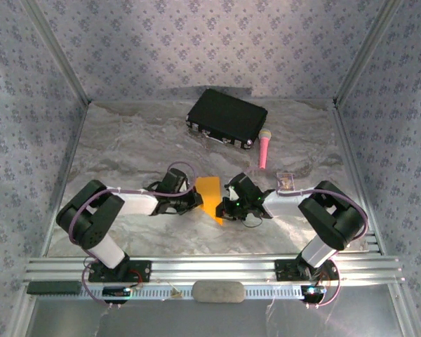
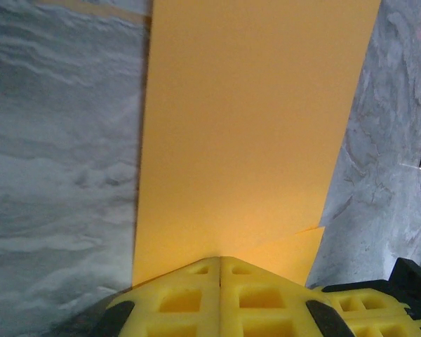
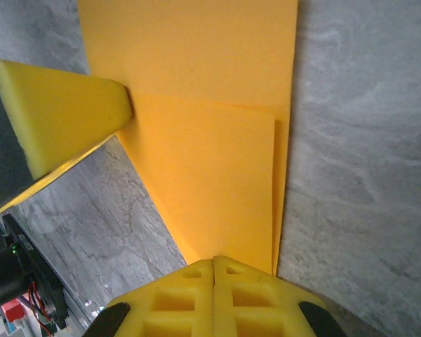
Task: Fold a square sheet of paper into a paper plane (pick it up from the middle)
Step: Third fold the triangle at the center of the table.
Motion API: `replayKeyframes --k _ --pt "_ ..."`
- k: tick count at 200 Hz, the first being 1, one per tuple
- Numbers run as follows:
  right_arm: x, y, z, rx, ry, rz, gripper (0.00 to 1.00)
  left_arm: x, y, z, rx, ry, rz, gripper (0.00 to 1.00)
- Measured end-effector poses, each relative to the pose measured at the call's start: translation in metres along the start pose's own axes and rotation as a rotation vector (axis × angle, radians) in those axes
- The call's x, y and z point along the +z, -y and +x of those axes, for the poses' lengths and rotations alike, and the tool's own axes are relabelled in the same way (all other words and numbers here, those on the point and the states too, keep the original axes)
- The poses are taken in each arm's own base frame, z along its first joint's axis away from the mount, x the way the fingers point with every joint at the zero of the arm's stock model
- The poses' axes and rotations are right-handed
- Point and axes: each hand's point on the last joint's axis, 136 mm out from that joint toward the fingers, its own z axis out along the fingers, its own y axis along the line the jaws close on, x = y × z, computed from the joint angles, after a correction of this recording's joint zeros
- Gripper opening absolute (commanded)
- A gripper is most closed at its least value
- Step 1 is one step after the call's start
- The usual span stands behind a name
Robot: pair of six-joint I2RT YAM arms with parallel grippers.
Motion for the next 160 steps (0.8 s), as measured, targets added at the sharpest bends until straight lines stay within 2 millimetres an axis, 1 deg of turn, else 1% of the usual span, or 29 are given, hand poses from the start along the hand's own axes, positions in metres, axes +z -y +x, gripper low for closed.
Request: replayKeyframes --k 51,86,106,117,130,143,160 --pt "0.000 0.000 0.000 -0.003 0.001 0.003 0.00 -0.011 -0.014 -0.018 -0.041 0.037 -0.012 0.00" --pt "0.000 0.000 0.000 -0.011 -0.003 0.007 0.00 -0.014 -0.017 -0.019 -0.050 0.032 -0.026 0.00" --pt "0.000 0.001 0.001 -0.019 -0.008 0.012 0.00 -0.020 -0.021 -0.023 -0.062 0.052 -0.047 0.00" --pt "-0.001 0.001 0.001 -0.022 -0.010 0.013 0.00 -0.025 -0.021 -0.026 -0.061 0.067 -0.053 0.02" --pt "-0.001 0.002 0.001 -0.023 -0.014 0.014 0.00 -0.032 -0.016 -0.029 -0.050 0.086 -0.044 0.03" --pt "-0.002 0.002 0.001 -0.027 -0.018 0.015 0.00 -0.039 -0.007 -0.030 -0.031 0.099 -0.020 0.04" --pt "-0.002 0.003 0.001 -0.030 -0.022 0.017 0.00 -0.042 0.005 -0.025 0.008 0.099 0.007 0.04"
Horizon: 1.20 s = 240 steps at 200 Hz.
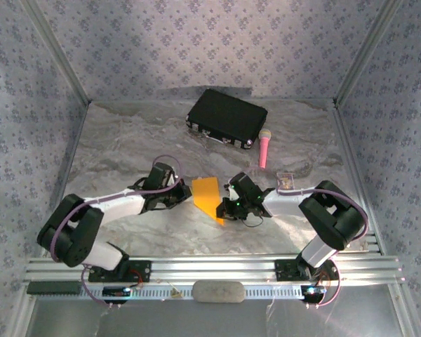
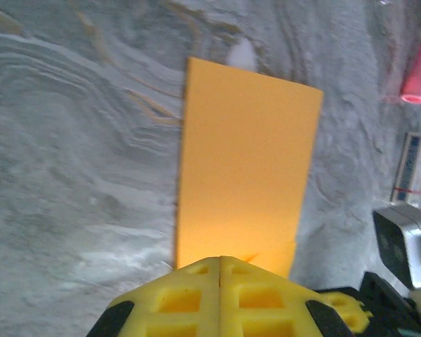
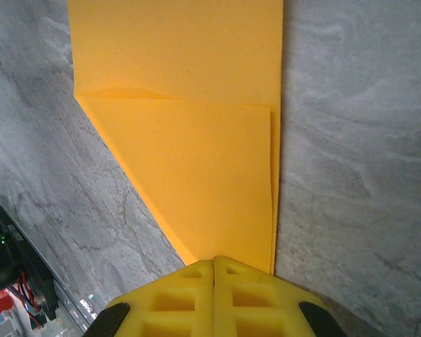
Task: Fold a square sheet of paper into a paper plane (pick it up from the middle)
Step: Third fold the triangle at the center of the table.
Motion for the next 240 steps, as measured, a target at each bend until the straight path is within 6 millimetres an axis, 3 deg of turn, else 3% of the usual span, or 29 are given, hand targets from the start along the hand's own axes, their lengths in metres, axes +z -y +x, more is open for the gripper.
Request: replayKeyframes --k 41,82,120,155,181,214,240 --pt "-0.001 0.001 0.001 0.003 -0.006 0.000 0.00 0.013 0.020 0.022 0.087 -0.074 0.031 0.01" --pt "-0.002 0.001 0.002 0.006 -0.010 0.003 0.00 0.039 -0.004 0.036 0.066 -0.146 -0.029 0.00" --pt "-0.006 -0.002 0.002 0.000 -0.008 -0.006 0.00 0.042 -0.001 0.034 0.071 -0.144 -0.012 0.00" --pt "-0.007 -0.034 -0.013 -0.041 0.002 -0.071 0.00 0.043 0.000 0.034 0.074 -0.139 -0.004 0.00" --pt "0.008 -0.054 -0.026 -0.072 -0.009 -0.100 0.00 0.043 0.000 0.034 0.075 -0.139 -0.003 0.00" --pt "0.026 -0.038 -0.020 -0.047 -0.053 -0.061 0.00 0.043 0.000 0.033 0.079 -0.134 -0.003 0.00" --pt "0.027 -0.030 -0.014 -0.046 -0.053 -0.065 0.00 0.043 0.000 0.033 0.080 -0.134 -0.003 0.00"
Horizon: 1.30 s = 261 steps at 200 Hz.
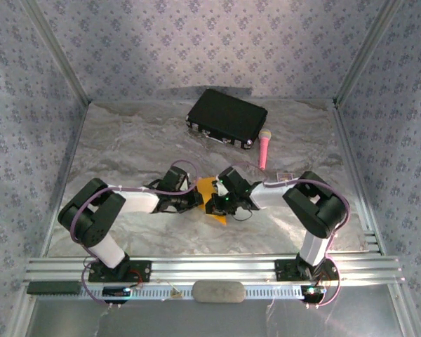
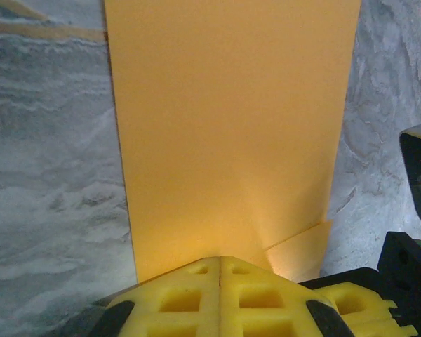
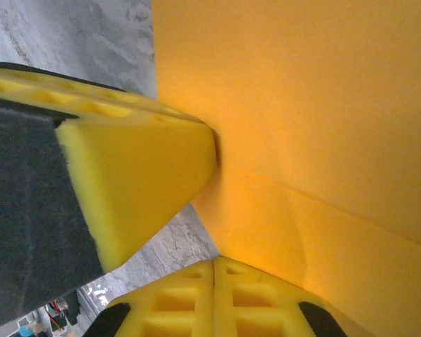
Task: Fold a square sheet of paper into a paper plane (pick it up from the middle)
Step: Third fold the triangle at the center of the table.
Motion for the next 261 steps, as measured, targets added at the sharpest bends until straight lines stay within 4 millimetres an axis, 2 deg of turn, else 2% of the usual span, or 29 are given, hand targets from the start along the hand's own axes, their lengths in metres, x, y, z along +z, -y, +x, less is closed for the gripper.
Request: replayKeyframes --k 91,171,199,212,222,239,245,261 --pt "-0.019 0.016 0.019 0.002 0.028 -0.022 0.04 0.002 0.002 0.003 0.013 -0.023 0.018 0.00" --pt "-0.054 0.045 0.052 0.022 0.035 0.031 0.06 0.003 0.003 0.004 0.008 -0.029 0.034 0.00" --pt "-0.074 0.047 0.049 0.018 0.093 0.072 0.10 0.004 0.005 0.006 -0.004 -0.027 0.038 0.00" --pt "-0.085 0.042 0.042 -0.002 0.151 0.077 0.18 0.004 0.006 0.007 -0.005 -0.019 0.034 0.00" --pt "-0.095 0.037 0.035 -0.027 0.202 0.078 0.29 0.005 0.008 0.010 -0.006 -0.015 0.027 0.00" --pt "-0.109 0.031 0.024 -0.036 0.291 0.083 0.60 0.005 0.010 0.020 -0.001 -0.015 0.014 0.00" --pt "-0.113 0.031 0.020 -0.038 0.316 0.089 0.68 0.005 0.011 0.025 0.000 -0.017 0.009 0.00" --pt "-0.118 0.036 0.014 -0.030 0.355 0.120 0.75 0.002 0.013 0.032 0.006 -0.014 -0.006 0.00"
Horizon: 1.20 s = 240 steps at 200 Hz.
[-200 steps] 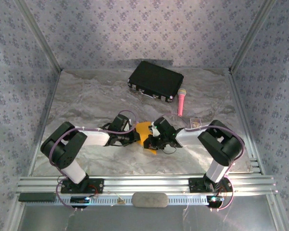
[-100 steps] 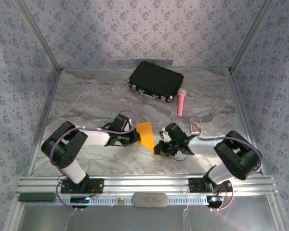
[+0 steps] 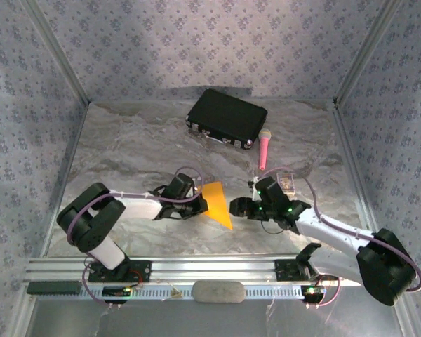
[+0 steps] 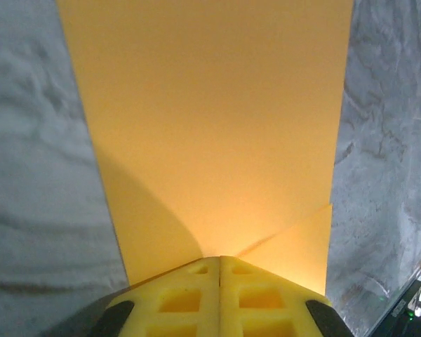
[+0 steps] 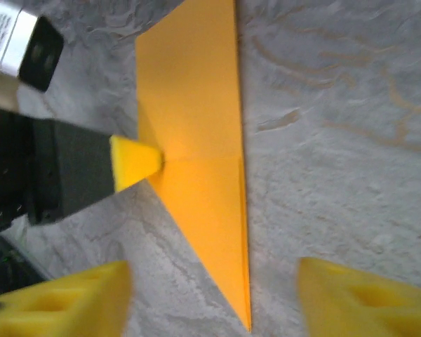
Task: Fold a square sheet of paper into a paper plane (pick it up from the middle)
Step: Third fold the triangle at the center of the table, then fourth fold the wing at the center of the table.
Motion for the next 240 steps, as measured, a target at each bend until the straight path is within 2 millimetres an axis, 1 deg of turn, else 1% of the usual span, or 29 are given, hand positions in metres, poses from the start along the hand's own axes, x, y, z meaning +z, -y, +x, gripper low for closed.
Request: replayKeyframes --k 14,29,57,68,79,91,101,107,110,128,137,168,198,240 --pt "0.001 0.008 -0.001 0.007 0.002 0.047 0.75 -0.005 0.003 0.002 0.006 0.014 -0.008 0.03" --pt "0.003 0.011 -0.005 0.007 0.000 0.081 0.75 -0.014 0.006 -0.003 0.013 0.047 -0.012 0.07" --pt "0.006 0.007 -0.013 -0.039 0.029 0.100 0.74 -0.029 0.012 -0.012 0.037 0.103 -0.025 0.12" --pt "0.006 0.004 -0.013 -0.070 0.037 0.098 0.70 -0.034 0.014 -0.015 0.048 0.121 -0.025 0.14" --pt "0.006 0.004 -0.013 -0.085 0.039 0.101 0.63 -0.039 0.015 -0.018 0.053 0.138 -0.027 0.16" --pt "0.007 0.007 -0.015 -0.081 0.044 0.114 0.60 -0.043 0.015 -0.022 0.053 0.155 -0.025 0.18" --pt "0.009 0.011 -0.016 -0.076 0.044 0.129 0.61 -0.047 0.015 -0.026 0.051 0.170 -0.021 0.19" --pt "0.010 0.015 -0.016 -0.070 0.043 0.142 0.67 -0.050 0.014 -0.027 0.049 0.179 -0.020 0.19" --pt "0.010 0.016 -0.016 -0.069 0.042 0.147 0.68 -0.051 0.013 -0.028 0.046 0.183 -0.019 0.20" --pt "0.013 0.021 -0.016 -0.060 0.043 0.169 0.68 -0.059 0.006 -0.031 0.035 0.204 -0.024 0.20" --pt "0.014 0.021 -0.018 -0.060 0.048 0.168 0.66 -0.061 0.002 -0.032 0.031 0.212 -0.028 0.22" --pt "0.020 0.013 -0.022 -0.068 0.058 0.126 0.53 -0.071 -0.007 -0.034 0.027 0.236 -0.034 0.24" --pt "0.034 0.012 -0.015 -0.067 0.002 0.106 0.42 -0.073 -0.013 -0.033 0.023 0.239 -0.042 0.26" --pt "0.046 0.008 -0.008 -0.068 -0.057 0.073 0.39 -0.073 -0.015 -0.032 0.022 0.234 -0.049 0.27"
